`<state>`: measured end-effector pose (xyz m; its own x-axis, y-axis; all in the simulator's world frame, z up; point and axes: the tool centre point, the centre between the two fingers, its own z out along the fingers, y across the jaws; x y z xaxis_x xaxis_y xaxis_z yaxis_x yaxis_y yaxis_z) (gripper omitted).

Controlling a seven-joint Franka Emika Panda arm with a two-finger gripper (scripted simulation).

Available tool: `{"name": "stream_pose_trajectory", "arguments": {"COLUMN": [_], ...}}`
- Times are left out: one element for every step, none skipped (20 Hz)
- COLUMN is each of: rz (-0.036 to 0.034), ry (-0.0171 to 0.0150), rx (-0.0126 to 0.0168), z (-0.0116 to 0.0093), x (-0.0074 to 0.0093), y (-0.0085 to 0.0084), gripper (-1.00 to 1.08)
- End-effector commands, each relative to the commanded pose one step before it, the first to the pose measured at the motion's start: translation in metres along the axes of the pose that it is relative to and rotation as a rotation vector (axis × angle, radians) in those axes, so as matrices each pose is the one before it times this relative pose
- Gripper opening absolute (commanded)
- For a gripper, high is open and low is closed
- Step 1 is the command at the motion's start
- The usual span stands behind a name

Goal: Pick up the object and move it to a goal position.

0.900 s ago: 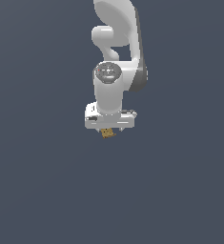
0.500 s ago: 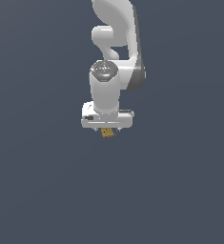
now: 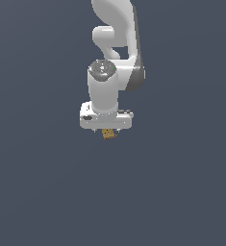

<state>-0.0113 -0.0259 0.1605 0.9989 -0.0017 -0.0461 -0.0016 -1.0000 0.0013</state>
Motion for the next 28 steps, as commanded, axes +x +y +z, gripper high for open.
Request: {"name": "stream_pose_trajectory", "arguments": {"rz": [0.01879, 0.01101, 0.01241, 0.01380, 0.01521, 0.01669, 0.01811, 0.01957, 0.02104, 0.02254, 0.02407, 0.02562, 0.02718, 0.02874, 0.02967, 0.02975, 0.02981, 0.02989, 0.02995, 0.03002, 0.03008, 0.03014, 0.03020, 0.03026, 0.03032, 0.03038, 0.03043, 0.03048], "ry": [0.00002, 0.00016, 0.00016, 0.00017, 0.00018, 0.00020, 0.00021, 0.00022, 0.00023, 0.00024, 0.00025, 0.00026, 0.00028, 0.00031, 0.00033, 0.00035, 0.00037, 0.00040, 0.00044, 0.00048, 0.00053, 0.00058, 0.00063, 0.00069, 0.00075, 0.00082, 0.00089, 0.00097], "rx": [0.00145, 0.00086, 0.00097, 0.00106, 0.00114, 0.00121, 0.00127, 0.00134, 0.00140, 0.00145, 0.00148, 0.00151, 0.00153, 0.00154, 0.00150, 0.00142, 0.00134, 0.00126, 0.00119, 0.00112, 0.00105, 0.00098, 0.00092, 0.00086, 0.00080, 0.00075, 0.00070, 0.00065], "z": [0.00203, 0.00114, 0.00131, 0.00146, 0.00158, 0.00171, 0.00183, 0.00197, 0.00211, 0.00224, 0.00237, 0.00249, 0.00262, 0.00273, 0.00279, 0.00276, 0.00273, 0.00270, 0.00267, 0.00263, 0.00260, 0.00257, 0.00254, 0.00250, 0.00247, 0.00243, 0.00240, 0.00236], "x": [-0.00099, -0.00056, -0.00065, -0.00074, -0.00082, -0.00091, -0.00099, -0.00109, -0.00120, -0.00130, -0.00140, -0.00151, -0.00162, -0.00173, -0.00179, -0.00180, -0.00181, -0.00181, -0.00180, -0.00179, -0.00178, -0.00176, -0.00174, -0.00171, -0.00168, -0.00164, -0.00159, -0.00155], "y": [-0.00063, -0.00038, -0.00046, -0.00051, -0.00051, -0.00051, -0.00050, -0.00050, -0.00050, -0.00048, -0.00044, -0.00039, -0.00033, -0.00025, -0.00015, -0.00005, 0.00006, 0.00017, 0.00027, 0.00038, 0.00049, 0.00059, 0.00070, 0.00080, 0.00090, 0.00100, 0.00110, 0.00120], "gripper": [1.00, 1.00, 1.00, 1.00, 1.00, 1.00, 1.00, 1.00, 1.00, 1.00, 1.00, 1.00, 1.00, 1.00, 1.00, 1.00, 1.00, 1.00, 1.00, 1.00, 1.00, 1.00, 1.00, 1.00, 1.00, 1.00, 1.00, 1.00]}}
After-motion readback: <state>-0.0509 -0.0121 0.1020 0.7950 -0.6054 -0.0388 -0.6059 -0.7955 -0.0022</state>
